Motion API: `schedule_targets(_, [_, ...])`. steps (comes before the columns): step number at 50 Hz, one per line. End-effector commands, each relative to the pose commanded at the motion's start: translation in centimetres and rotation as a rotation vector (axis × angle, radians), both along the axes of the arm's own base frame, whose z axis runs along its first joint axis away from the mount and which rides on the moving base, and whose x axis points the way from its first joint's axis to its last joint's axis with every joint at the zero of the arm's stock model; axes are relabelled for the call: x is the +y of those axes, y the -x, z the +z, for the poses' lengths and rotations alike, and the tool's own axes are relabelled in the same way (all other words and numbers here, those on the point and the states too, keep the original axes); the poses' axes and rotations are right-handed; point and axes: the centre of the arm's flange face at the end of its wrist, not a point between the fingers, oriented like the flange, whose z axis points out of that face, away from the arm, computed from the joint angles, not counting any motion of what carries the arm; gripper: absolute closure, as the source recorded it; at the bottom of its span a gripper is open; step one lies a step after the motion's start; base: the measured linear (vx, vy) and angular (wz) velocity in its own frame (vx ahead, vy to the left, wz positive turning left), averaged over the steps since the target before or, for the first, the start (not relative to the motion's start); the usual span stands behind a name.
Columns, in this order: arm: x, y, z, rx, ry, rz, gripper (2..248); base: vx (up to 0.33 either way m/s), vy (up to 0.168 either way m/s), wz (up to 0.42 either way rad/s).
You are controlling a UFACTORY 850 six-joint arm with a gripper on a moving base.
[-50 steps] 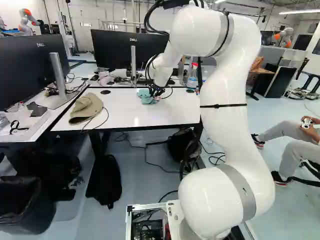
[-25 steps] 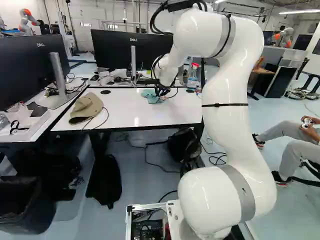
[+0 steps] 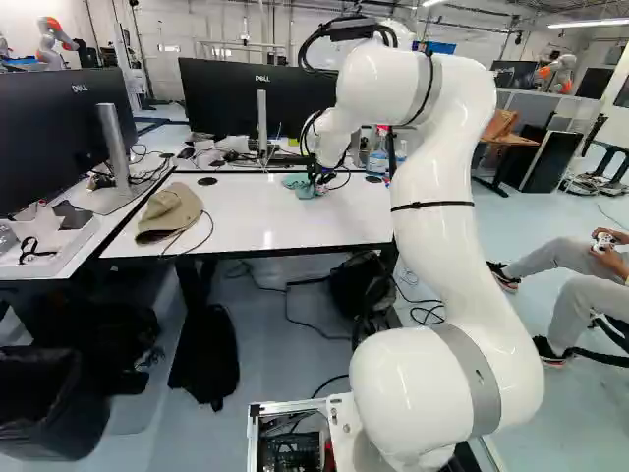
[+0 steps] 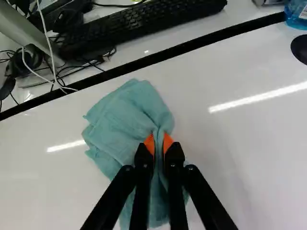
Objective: Clean the table with the green towel
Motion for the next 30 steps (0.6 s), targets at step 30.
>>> schedule_targets(30, [3.4,-3.6,-0.6,-0.04,-0.002,0.043,209,0.0,0.0,0.0])
